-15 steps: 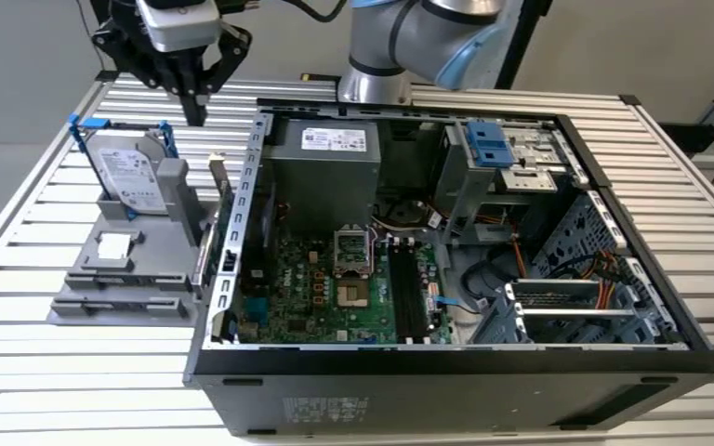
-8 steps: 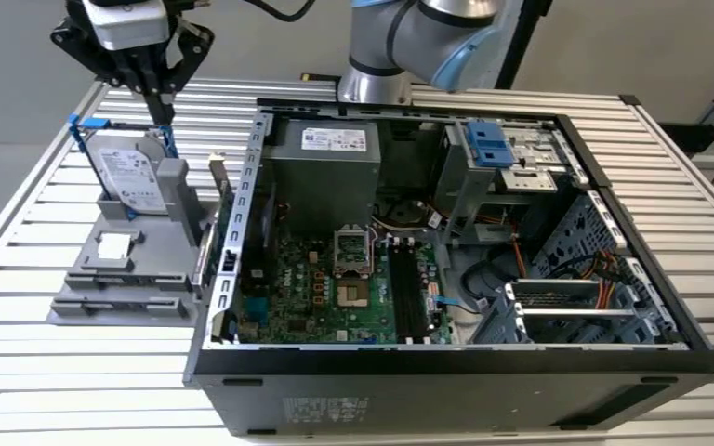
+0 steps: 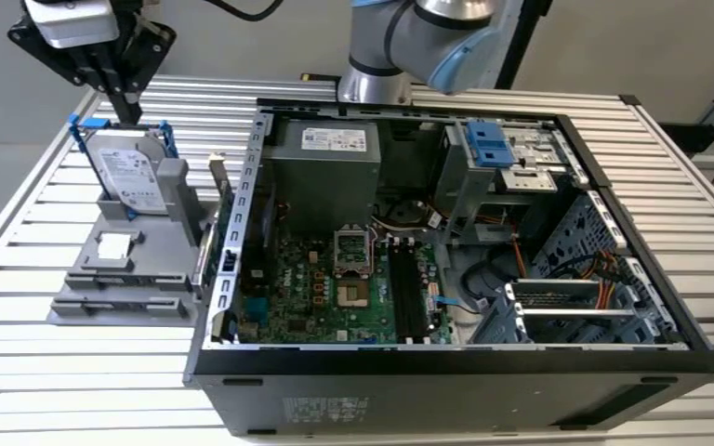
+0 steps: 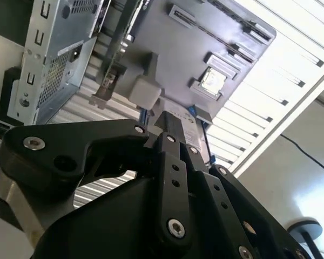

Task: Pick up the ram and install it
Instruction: 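Reach for the ram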

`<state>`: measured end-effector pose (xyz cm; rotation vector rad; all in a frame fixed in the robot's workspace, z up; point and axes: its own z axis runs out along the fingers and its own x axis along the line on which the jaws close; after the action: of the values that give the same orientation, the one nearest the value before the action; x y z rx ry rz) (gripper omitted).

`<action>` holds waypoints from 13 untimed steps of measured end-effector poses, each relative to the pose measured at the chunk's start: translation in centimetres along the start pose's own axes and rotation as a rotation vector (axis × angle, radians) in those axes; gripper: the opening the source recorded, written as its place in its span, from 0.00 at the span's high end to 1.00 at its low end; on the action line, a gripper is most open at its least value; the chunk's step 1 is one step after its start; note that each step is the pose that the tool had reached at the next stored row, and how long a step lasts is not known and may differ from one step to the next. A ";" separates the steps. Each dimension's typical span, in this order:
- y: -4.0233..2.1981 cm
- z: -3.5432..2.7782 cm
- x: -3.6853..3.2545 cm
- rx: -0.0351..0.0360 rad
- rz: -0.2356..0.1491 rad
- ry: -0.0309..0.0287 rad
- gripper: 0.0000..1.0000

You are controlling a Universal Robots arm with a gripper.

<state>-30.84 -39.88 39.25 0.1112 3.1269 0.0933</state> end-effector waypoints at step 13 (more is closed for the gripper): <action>-0.92 0.02 2.33 -0.0002 0.000 0.0000 1.00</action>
<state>-33.23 -40.63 39.15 0.1113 3.1268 0.0936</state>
